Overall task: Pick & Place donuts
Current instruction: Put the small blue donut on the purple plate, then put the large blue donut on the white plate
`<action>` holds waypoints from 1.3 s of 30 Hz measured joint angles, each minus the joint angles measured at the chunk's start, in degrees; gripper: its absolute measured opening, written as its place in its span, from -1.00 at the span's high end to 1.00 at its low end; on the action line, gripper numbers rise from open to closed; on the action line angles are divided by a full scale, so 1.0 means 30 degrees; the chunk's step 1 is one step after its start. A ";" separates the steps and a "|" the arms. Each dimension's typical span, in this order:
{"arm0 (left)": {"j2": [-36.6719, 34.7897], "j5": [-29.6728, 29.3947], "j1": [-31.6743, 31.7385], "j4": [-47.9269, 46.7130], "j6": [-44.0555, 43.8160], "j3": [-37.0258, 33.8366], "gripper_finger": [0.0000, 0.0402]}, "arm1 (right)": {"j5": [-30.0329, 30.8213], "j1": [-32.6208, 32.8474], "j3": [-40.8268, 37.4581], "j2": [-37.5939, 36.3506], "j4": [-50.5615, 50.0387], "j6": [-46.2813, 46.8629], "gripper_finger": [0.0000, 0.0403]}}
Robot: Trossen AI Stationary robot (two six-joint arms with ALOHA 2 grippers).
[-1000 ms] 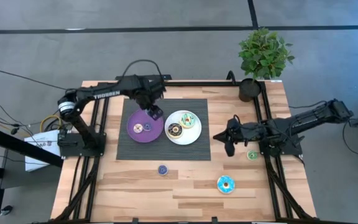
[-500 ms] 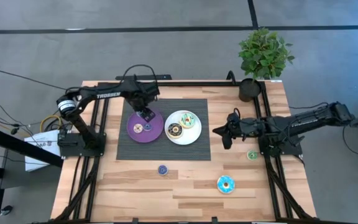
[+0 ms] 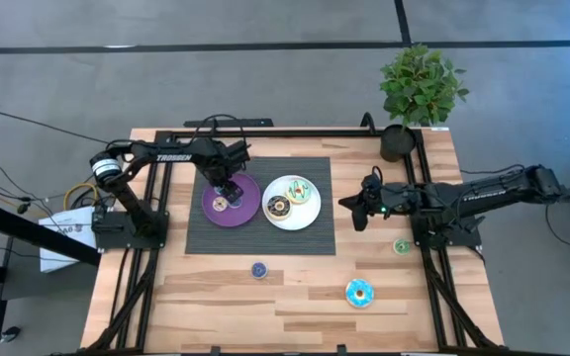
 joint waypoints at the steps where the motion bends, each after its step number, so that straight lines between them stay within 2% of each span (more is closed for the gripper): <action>1: 0.0000 -0.0019 0.0002 0.0061 -0.0002 -0.0015 -0.10 | 0.0000 -0.0028 0.0000 0.0000 -0.0004 0.0000 1.00; 17: 0.0000 -0.0007 0.0592 0.0268 -0.0155 -0.0007 -0.11 | -0.0007 -0.0039 0.0000 0.0000 -0.0007 0.0000 1.00; 30: 0.0000 0.0007 0.0592 0.0481 0.0039 0.0001 -0.43 | -0.0007 -0.0039 0.0000 0.0000 -0.0007 -0.0002 1.00; 39: -0.0007 0.0000 0.0585 -0.0022 0.0203 0.1142 -0.47 | -0.0015 -0.0039 0.0000 0.0000 -0.0007 -0.0004 1.00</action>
